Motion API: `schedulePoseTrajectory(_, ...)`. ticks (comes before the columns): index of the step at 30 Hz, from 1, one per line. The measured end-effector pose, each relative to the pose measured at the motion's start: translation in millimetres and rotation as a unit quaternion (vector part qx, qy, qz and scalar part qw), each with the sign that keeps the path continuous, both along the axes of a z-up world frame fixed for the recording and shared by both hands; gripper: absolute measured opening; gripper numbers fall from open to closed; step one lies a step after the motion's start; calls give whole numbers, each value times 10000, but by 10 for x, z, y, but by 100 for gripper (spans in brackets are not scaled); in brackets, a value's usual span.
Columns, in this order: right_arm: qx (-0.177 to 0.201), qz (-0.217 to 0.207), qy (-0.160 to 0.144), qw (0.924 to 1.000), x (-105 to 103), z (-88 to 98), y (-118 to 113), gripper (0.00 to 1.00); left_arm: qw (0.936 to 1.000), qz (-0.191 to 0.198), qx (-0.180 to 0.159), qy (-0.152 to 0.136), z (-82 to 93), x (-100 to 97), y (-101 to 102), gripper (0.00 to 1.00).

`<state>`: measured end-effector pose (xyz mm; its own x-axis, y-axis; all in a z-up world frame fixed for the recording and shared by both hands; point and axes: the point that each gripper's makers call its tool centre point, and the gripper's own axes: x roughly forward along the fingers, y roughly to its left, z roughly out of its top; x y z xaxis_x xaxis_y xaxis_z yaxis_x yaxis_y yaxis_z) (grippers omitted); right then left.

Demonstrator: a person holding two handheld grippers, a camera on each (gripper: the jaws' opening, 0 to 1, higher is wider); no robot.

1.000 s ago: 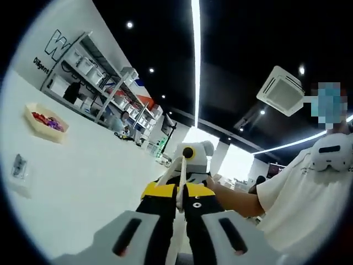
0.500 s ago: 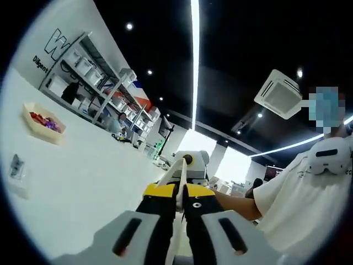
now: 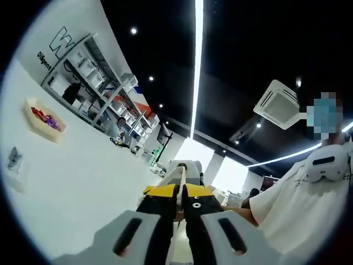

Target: Place the target food into the container with the food tongs after gripping and lifting it, then release it inside without dropping or visibly crushing the food.

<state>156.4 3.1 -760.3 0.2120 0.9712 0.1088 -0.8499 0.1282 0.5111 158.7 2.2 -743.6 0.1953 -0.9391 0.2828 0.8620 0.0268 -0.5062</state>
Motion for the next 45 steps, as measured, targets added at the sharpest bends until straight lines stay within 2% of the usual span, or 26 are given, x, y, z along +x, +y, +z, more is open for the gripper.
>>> schedulePoseTrajectory(3, 86, 26, 121, 9999, 4, 2, -8, 22, 10000, 12, -52, 16, 11, -1, -4, 3)
schedulePoseTrajectory(6, 73, 1, 5, 10000, 0, 1, -2, 21, 10000, 10, -87, 45, 4, 6, -9, 3)
schedulePoseTrajectory(11, 129, -36, 27, 9999, 23, 19, -3, 20, 9996, 229, -168, -68, 42, 58, 16, 6)
schedulePoseTrajectory(14, 139, -18, 46, 9999, 28, 29, 0, 20, 9995, 235, -212, -12, 57, 78, 50, 7)
schedulePoseTrajectory(20, 120, -20, 60, 9999, 32, 19, -7, 20, 9992, 368, -112, -84, 61, 122, 145, 9)
schedulePoseTrajectory(26, 132, -20, 78, 9999, 43, 27, -18, 20, 9996, 127, 243, -46, -62, 17, 112, 12)
schedulePoseTrajectory(34, 71, -55, 32, 10000, 71, 30, -35, 20, 9996, 60, 260, -33, -99, -3, 90, 4)
schedulePoseTrajectory(42, 50, -18, 52, 10000, 70, 47, -20, 22, 9997, -59, 241, -86, -90, -53, 80, 3)
schedulePoseTrajectory(45, 21, -45, -39, 10000, 85, 74, -12, 22, 9994, -81, 302, -159, -98, -69, 74, 3)
